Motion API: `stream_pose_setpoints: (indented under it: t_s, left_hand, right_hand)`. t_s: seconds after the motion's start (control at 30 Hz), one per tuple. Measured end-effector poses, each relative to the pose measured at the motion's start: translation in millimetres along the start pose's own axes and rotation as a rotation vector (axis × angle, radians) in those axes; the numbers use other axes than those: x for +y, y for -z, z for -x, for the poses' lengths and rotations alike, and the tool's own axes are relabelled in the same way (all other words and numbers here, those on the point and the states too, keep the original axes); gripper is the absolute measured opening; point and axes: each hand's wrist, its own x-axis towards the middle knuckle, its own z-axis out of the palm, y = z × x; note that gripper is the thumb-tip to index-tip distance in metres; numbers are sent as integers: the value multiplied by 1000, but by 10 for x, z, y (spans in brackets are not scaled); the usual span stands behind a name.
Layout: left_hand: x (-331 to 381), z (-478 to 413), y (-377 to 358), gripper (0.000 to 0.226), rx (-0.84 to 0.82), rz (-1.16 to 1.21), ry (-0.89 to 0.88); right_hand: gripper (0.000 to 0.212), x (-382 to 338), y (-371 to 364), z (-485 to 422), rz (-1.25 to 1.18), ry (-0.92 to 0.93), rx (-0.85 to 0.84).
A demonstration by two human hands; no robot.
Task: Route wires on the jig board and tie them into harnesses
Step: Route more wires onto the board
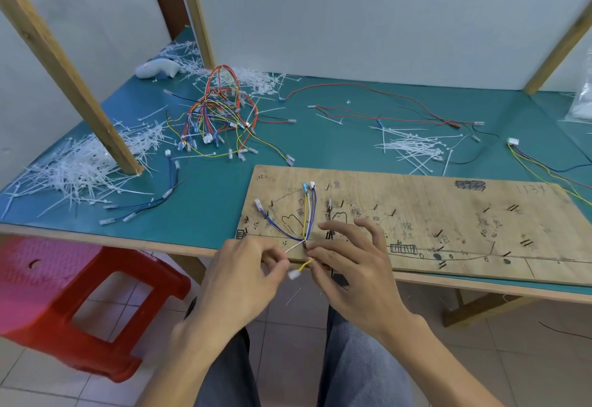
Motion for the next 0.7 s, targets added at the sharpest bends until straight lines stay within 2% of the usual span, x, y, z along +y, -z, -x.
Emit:
stream_pose_setpoints:
  t_s: [0.07, 0.1, 0.2, 0.27, 0.4, 0.53, 0.7]
  left_hand:
    - [12, 34, -21, 12, 87, -215, -151]
    - [28, 48, -32, 18, 99, -311, -200]
    - [64, 34, -90, 64, 104, -461, -306]
    - [96, -7, -122, 76, 109, -518, -366]
    - [65, -23, -193, 73, 55, -497, -439]
    - [-26, -34, -235, 67, 102, -365, -423]
    - [19, -41, -162, 114, -65, -459, -374]
  right_hand:
    - [5, 12, 45, 37, 15, -13, -32]
    - [5, 22, 72, 49, 20, -17, -47]
    - [8, 47, 143, 56, 18, -39, -64]
    - [10, 39, 177, 48, 4, -84, -67]
    - [11, 1, 214, -1, -99, -298, -58]
    - [22, -5, 261, -101, -187, -501, -60]
    - [13, 40, 305, -254, -157, -610, -99]
